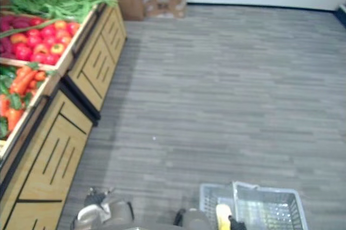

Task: Pick vegetable in the basket

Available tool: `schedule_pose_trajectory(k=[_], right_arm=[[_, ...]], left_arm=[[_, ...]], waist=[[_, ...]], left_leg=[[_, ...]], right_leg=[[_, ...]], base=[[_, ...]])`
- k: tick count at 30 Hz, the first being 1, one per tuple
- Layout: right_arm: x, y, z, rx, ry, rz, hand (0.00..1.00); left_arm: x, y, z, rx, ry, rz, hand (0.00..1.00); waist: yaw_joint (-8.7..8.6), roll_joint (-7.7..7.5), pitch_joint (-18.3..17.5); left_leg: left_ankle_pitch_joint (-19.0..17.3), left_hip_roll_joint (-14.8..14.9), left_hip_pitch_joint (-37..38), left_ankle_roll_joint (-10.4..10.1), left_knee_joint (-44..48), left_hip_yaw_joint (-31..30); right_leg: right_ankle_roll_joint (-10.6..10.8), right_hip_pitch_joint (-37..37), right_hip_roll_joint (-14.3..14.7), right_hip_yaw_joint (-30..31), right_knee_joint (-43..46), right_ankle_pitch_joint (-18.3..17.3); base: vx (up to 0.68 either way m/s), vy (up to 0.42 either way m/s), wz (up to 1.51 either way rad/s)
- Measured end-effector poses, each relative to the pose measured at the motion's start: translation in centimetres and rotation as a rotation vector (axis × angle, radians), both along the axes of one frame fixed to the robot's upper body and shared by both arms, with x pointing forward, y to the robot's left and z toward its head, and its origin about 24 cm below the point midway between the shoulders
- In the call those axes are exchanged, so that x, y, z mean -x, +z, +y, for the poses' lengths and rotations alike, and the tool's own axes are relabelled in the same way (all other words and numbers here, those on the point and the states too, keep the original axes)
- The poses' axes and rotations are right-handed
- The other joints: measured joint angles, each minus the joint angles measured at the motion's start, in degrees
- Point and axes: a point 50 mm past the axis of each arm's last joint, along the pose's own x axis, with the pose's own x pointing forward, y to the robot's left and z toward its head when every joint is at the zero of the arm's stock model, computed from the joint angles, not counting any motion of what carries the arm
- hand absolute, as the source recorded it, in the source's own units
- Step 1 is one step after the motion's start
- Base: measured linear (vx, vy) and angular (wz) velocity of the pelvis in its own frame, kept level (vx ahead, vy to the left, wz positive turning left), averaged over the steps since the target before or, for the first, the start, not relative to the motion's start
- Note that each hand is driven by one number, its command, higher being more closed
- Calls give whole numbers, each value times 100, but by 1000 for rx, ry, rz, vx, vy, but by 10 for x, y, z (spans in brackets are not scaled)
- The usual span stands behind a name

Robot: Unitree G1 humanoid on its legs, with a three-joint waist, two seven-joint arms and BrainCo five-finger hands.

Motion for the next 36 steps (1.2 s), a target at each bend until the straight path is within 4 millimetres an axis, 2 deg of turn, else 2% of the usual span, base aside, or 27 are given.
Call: schedule_pose_trajectory(k=[2, 4, 5, 6, 7, 8, 11, 13, 14, 15, 16, 17, 18, 19, 20, 22, 23, 24, 26, 27, 29, 30, 31, 32, 33, 35, 36], right_arm=[[-9, 3, 1, 8, 33, -31, 100], [-11, 5, -1, 24, 35, -51, 100], [-11, 6, -4, 32, 35, -50, 100], [-12, 5, -2, 29, 36, -52, 100], [-16, 5, 0, 21, 37, -57, 100], [-23, 4, 11, -1, 67, -70, 100], [-29, 2, 21, -34, 103, -81, 100], [-32, 1, 29, -49, 140, -76, 100], [-31, 0, 30, -55, 137, -74, 100], [-30, 0, 27, -54, 126, -70, 100], [-30, 0, 23, -44, 113, -76, 100], [-33, 1, 22, -42, 118, -86, 100], [-37, 3, 22, -37, 135, -102, 100], [-44, 5, 23, -30, 151, -125, 100], [-47, 7, 20, -15, 152, -144, 100], [-50, 10, 16, -1, 154, -163, 100], [-48, 10, 13, 7, 143, -163, 100], [-46, 10, 10, 12, 133, -160, 100], [-39, 9, 6, 16, 107, -133, 100], [-32, 6, 7, 9, 102, -102, 100], [-18, 0, 9, -8, 100, -37, 100], [-13, -1, 12, -14, 112, -19, 100], [-6, -3, 17, -28, 120, 2, 100], [-4, -5, 19, -36, 120, 17, 100], [-10, -3, 14, -19, 128, 5, 100], [-23, 2, 3, 23, 173, -16, 100], [-27, 3, 2, 30, 185, -21, 100]], left_arm=[[-9, 5, -3, -29, -57, -33, 0], [-10, 4, -9, -43, -105, -24, 0], [-7, 2, -11, -45, -121, -12, 0], [-2, 0, -11, -38, -111, 4, 0], [-3, 1, -9, -45, -108, 3, 0], [-2, 0, -5, -60, -117, 12, 0], [-2, 1, 1, -93, -134, 17, 0], [2, -1, 4, -101, -139, 46, 0], [3, -2, 5, -100, -138, 54, 0], [9, -4, 6, -100, -140, 71, 0], [10, -4, 10, -113, -160, 84, 0], [11, -4, 10, -120, -179, 95, 0], [12, -5, 13, -137, -206, 111, 0], [15, -6, 14, -149, -232, 135, 0], [18, -8, 12, -151, -257, 154, 0], [20, -9, 10, -158, -287, 165, 0], [19, -9, 9, -164, -305, 170, 0], [18, -9, 8, -164, -311, 167, 0], [18, -10, 8, -160, -303, 171, 0], [18, -9, 10, -152, -277, 165, 0], [21, -9, 13, -131, -206, 157, 0], [23, -9, 17, -127, -169, 156, 0], [26, -9, 23, -125, -127, 159, 0], [30, -9, 28, -117, -74, 165, 0], [34, -12, 22, -79, -23, 165, 0], [43, -15, 16, -26, 79, 166, 0], [47, -16, 15, -19, 99, 171, 0]], waist=[[75, -9, 1], [74, 41, -26], [118, 91, -53], [213, 116, -87], [262, 82, -117], [215, -133, -226], [244, -303, -292], [254, -343, -336], [262, -355, -353], [261, -428, -428], [206, -484, -466], [184, -536, -458], [168, -577, -440], [101, -544, -429], [54, -413, -397], [46, -387, -389], [35, -394, -390], [42, -392, -392], [49, -374, -393], [64, -366, -392], [83, -362, -379], [101, -403, -377], [118, -552, -405], [138, -543, -399], [172, -342, -367], [263, -115, -361], [264, -86, -356]], left_leg=[[-3, -71, -318, 186, -1288, 982], [361, -340, -279, 651, -2819, 1850], [678, -623, -213, 704, -3811, 1939], [1262, -803, -161, 1222, -4268, 1645], [1332, -905, -113, 1450, -4294, 1583], [1225, -1130, -91, 1443, -4382, 1576], [1016, -1365, -75, 1639, -4238, 1671], [881, -1570, 199, 1754, -4302, 1815], [821, -1627, 300, 1719, -4372, 1736], [558, -1805, 548, 1640, -4589, 1498], [489, -2026, 891, 1562, -4818, 1221], [452, -2112, 1057, 1531, -4870, 1062], [383, -2185, 1259, 1495, -4870, 847], [321, -2205, 1530, 1488, -4870, 495], [248, -2183, 1854, 1450, -4944, 88], [189, -2149, 2179, 1408, -4994, -513], [144, -2129, 2286, 1369, -4965, -970], [118, -2108, 2299, 1340, -4928, -1225], [53, -1996, 2310, 1199, -4863, -2005], [-14, -1914, 2269, 1068, -4764, -2515], [-188, -1757, 2167, 773, -4481, -3048], [-282, -1719, 2101, 614, -4294, -3043], [-384, -1722, 2049, 443, -4184, -3019], [-532, -1537, 2046, 213, -4136, -3009], [-531, -1229, 1961, 145, -4150, -2952], [-283, -780, 1839, -232, -4382, -2658], [-203, -695, 1825, -306, -4452, -2659]], right_leg=[[153, 465, 11, -187, -559, 80], [351, 870, 20, -358, -855, 93], [435, 1121, 70, -372, -941, 53], [455, 1347, 144, -269, -1013, 35], [452, 1416, 130, -204, -1035, 39], [439, 1341, -36, -58, -993, 140], [518, 1321, -228, 425, -832, 562], [801, 1154, -410, 613, -15, 913], [923, 991, -476, 641, 427, 988], [1179, 535, -633, 731, 1678, 1329], [1325, 64, -804, 1020, 2877, 2272], [1451, -195, -839, 1181, 3478, 2622], [1410, -614, -861, 1321, 4374, 2434], [1237, -1066, -822, 1365, 5075, 1954], [1026, -1410, -776, 1275, 5245, 1477], [773, -1820, -799, 1230, 4816, 868], [685, -1973, -802, 1316, 4093, 620], [667, -1997, -786, 1395, 3624, 588], [657, -2010, -610, 2073, 2173, 599], [644, -1947, -490, 2619, 1429, 626], [729, -1720, -447, 3160, 600, 685], [709, -1568, -533, 3148, 274, 915], [777, -1428, -723, 2915, 57, 1460], [1138, -1272, -745, 2480, 121, 914], [1072, -1331, -516, 2251, 237, 888], [748, -1531, -222, 1918, 527, 693], [665, -1565, -158, 1834, 594, 640]], base=[[407, -22, 24], [478, 50, 43], [621, 161, 19], [555, 177, -1], [558, 191, 11], [450, 158, 33], [593, 259, 41], [476, 188, 43], [386, 173, 62], [405, 151, 90], [407, 124, 101], [339, 47, 107], [418, -9, 113], [504, -30, 156], [579, -65, 164], [390, -101, 173], [298, -140, 183], [388, -221, 216], [410, -299, 202], [425, -371, 197], [427, -471, 213], [338, -460, 188], [278, -519, 166], [221, -555, 132], [178, -536, 93], [84, -464, 46], [61, -514, 47]])
